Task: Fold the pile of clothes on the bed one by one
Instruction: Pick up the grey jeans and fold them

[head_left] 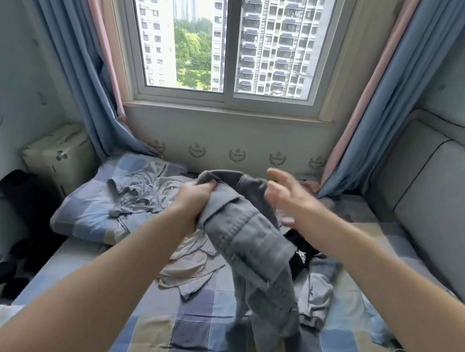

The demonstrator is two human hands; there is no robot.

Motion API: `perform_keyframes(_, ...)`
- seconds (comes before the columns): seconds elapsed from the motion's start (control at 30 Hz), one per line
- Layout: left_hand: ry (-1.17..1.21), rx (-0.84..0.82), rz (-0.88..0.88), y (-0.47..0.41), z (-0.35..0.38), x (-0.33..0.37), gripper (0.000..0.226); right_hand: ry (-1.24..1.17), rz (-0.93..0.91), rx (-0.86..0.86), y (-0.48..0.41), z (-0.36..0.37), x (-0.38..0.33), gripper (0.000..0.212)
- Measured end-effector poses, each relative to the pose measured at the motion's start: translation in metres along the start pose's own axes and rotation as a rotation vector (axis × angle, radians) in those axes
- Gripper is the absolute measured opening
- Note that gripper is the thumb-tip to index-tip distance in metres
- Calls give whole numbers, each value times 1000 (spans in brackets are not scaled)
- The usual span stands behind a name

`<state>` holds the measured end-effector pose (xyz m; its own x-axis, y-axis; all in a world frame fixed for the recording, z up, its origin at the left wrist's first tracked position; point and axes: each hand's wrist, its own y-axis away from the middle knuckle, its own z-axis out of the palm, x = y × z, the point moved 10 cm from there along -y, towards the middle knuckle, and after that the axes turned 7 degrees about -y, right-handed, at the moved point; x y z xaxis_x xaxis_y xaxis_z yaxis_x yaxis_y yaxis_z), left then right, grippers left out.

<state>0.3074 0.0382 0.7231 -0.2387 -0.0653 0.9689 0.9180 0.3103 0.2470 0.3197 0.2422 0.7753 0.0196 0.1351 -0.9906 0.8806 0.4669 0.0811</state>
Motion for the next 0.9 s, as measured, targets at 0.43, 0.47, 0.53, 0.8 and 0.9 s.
perform_keyframes(0.43,68,-4,-157,9,-5,-4,21,323,-269,177,4,-20,-20,26)
perform_keyframes(0.47,-28,10,-95,6,-9,1,32,348,-279,198,-1,-23,-29,25)
perform_keyframes(0.53,-177,-55,74,10,-4,19,49,373,-271,246,-11,-27,-43,24)
perform_keyframes(0.8,-806,-170,514,67,42,51,35,608,-276,195,-28,1,-83,18)
perform_keyframes(0.9,-811,-150,531,75,44,50,55,617,-252,222,-28,-5,-84,18)
